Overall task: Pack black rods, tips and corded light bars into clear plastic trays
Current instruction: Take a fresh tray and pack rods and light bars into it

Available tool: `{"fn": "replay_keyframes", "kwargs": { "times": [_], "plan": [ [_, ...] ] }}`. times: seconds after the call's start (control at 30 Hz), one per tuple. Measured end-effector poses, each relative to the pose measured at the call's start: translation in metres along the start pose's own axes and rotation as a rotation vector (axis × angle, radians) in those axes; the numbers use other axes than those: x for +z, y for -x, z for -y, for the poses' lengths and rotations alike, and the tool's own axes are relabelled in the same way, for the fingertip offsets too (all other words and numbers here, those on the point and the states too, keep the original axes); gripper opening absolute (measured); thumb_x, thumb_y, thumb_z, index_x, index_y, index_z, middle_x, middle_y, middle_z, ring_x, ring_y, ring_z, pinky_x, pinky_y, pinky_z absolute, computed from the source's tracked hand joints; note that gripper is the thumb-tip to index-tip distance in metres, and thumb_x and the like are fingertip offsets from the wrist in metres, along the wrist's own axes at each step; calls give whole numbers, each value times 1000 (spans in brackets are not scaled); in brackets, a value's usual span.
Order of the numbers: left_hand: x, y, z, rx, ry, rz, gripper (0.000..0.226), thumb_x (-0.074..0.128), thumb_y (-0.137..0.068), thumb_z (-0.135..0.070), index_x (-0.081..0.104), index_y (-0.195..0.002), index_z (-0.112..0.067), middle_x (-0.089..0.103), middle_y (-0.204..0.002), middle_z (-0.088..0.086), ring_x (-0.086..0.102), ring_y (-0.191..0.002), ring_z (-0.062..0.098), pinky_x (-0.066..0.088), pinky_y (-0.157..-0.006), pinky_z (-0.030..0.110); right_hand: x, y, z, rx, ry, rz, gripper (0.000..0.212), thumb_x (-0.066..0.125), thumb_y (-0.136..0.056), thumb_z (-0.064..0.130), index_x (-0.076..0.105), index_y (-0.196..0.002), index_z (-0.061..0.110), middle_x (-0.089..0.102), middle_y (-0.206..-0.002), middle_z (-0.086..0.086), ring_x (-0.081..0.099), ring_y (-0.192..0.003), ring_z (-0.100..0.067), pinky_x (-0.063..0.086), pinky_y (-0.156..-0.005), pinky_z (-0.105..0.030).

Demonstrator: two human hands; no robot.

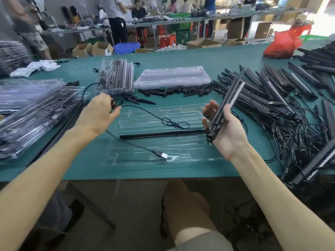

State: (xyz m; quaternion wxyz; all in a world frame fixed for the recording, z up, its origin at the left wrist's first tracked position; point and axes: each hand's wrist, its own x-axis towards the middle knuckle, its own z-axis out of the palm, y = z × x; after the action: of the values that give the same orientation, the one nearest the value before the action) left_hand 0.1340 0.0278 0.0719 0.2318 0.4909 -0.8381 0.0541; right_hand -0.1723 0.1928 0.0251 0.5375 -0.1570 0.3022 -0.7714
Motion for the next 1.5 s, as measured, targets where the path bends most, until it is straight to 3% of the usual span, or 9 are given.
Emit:
{"fn": "replay_keyframes", "kwargs": {
  "times": [0.23, 0.37, 0.63, 0.8, 0.97, 1.07, 1.2, 1.33, 1.5],
  "plan": [
    [20, 12, 38, -376, -207, 110, 30, 59, -97, -26, 59, -91, 4, 51, -95, 19, 60, -92, 45, 45, -70, 45, -9, -1, -1, 24, 154, -40, 43, 43, -106, 39, 66, -124, 7, 71, -113, -5, 67, -99, -19, 55, -83, -30],
    [31, 20, 43, -472, -242, 319, 34, 61, -98, -27, 62, -110, 4, 51, -123, 30, 51, -114, 47, 48, -93, 52, -12, 0, -5, 35, 298, -59, 34, 54, -102, 30, 68, -117, 3, 73, -111, -9, 71, -94, -20, 58, -80, -30],
    [16, 9, 4, -313, -535, 262, 42, 62, -95, -31, 60, -123, 0, 52, -129, 26, 49, -119, 41, 41, -98, 44, -6, 5, -21, 58, 445, 76, 21, 62, -98, 20, 68, -107, 3, 73, -103, -12, 72, -99, -28, 55, -95, -43],
    [21, 5, -49, 80, 72, 261, 48, 59, -99, -25, 49, -144, -12, 48, -145, 12, 48, -133, 30, 36, -113, 44, 2, 6, -22, 53, 501, 125, 25, 66, -94, 18, 71, -113, 4, 73, -114, -13, 69, -101, -21, 53, -90, -33],
    [37, 16, -97, 337, 286, 311, 65, 55, -101, -16, 25, -159, -20, 35, -159, 0, 39, -142, 18, 27, -121, 32, 9, 8, -23, 92, 394, 198, 34, 65, -92, 12, 63, -124, 1, 73, -117, -14, 71, -104, -22, 57, -79, -24],
    [44, 21, -114, 350, 366, 298, 54, 53, -102, -12, 37, -153, -15, 40, -152, 1, 42, -137, 16, 28, -117, 24, 10, 8, -26, 119, 296, 210, 32, 61, -92, 4, 60, -123, -1, 73, -112, -13, 72, -103, -25, 58, -81, -28],
    [46, 30, -127, 238, 623, 81, 20, 53, -103, -14, 67, -115, -6, 63, -110, 4, 61, -96, 15, 49, -88, 27, 9, 10, -29, 121, 164, 212, 30, 55, -88, -3, 56, -117, 2, 72, -101, -11, 72, -94, -25, 58, -82, -31],
    [30, 31, -131, -108, 1099, 625, 50, 44, -103, -47, 70, -106, -4, 75, -98, 10, 71, -78, 21, 59, -66, 33, 8, 10, -33, 132, 55, 202, 32, 47, -83, -10, 53, -111, 5, 68, -100, -11, 70, -94, -24, 58, -90, -34],
    [34, 39, -126, -54, 979, 693, 38, 59, -97, -44, 67, -118, -14, 74, -98, 0, 71, -81, 12, 58, -70, 30, 10, 13, -36, 125, 76, 189, 23, 46, -94, -11, 48, -109, 7, 62, -117, -23, 67, -107, -30, 58, -89, -35]
  ]
}}
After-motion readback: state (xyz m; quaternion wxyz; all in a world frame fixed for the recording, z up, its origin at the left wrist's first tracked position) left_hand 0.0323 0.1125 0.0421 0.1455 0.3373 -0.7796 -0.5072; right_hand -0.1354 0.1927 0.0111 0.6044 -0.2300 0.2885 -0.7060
